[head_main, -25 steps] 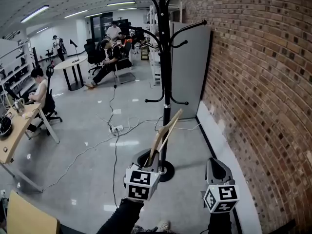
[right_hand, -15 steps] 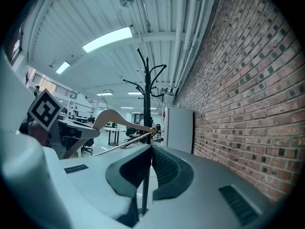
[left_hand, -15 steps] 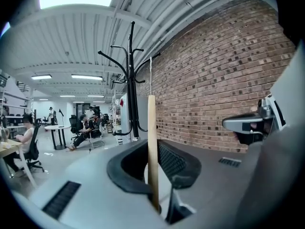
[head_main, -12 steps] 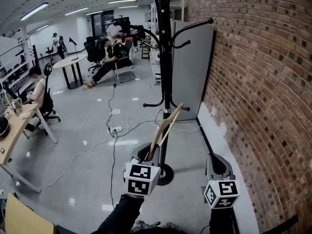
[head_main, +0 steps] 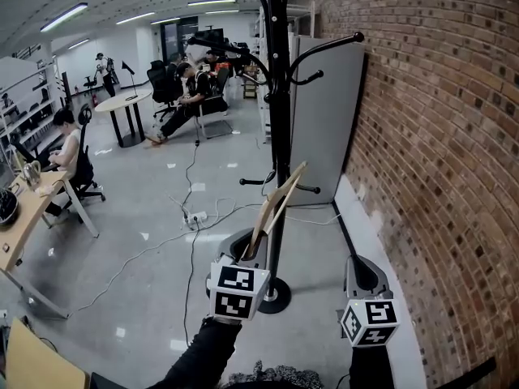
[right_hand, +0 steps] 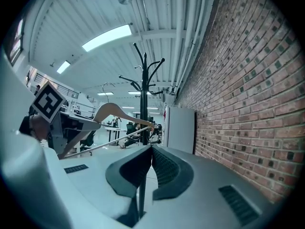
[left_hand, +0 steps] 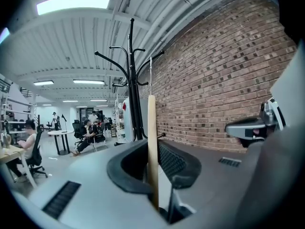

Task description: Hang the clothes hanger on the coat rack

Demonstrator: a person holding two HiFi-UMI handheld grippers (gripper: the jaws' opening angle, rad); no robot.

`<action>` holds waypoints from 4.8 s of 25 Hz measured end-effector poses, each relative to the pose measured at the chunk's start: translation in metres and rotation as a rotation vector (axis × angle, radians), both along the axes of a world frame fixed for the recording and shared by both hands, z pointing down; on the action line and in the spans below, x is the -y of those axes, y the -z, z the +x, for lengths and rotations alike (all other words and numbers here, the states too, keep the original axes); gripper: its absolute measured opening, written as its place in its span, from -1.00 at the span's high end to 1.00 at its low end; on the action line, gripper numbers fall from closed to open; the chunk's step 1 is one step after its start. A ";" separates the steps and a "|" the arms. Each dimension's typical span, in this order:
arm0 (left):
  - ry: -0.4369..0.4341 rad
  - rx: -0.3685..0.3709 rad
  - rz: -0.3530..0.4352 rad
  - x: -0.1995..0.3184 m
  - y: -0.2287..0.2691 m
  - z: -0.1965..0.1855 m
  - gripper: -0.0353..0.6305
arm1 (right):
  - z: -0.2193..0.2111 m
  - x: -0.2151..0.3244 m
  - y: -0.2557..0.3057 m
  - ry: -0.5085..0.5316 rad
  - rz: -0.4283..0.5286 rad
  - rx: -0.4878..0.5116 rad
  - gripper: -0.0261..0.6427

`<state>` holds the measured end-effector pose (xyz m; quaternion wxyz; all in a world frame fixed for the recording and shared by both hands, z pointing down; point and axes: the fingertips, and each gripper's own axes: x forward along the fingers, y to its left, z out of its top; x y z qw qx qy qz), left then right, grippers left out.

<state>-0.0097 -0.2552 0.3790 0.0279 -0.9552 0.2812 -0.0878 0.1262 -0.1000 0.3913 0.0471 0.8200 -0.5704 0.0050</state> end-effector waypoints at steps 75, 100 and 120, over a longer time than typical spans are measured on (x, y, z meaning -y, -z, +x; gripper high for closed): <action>0.390 0.017 -0.101 0.188 0.104 0.236 0.72 | 0.255 0.180 -0.016 0.439 0.000 0.132 0.89; 0.390 -0.007 0.053 0.167 0.119 0.237 0.65 | 0.245 0.181 -0.019 0.486 -0.017 0.123 0.89; 0.381 -0.191 0.241 0.113 0.157 0.156 0.65 | 0.220 0.188 0.007 0.494 0.011 0.084 0.89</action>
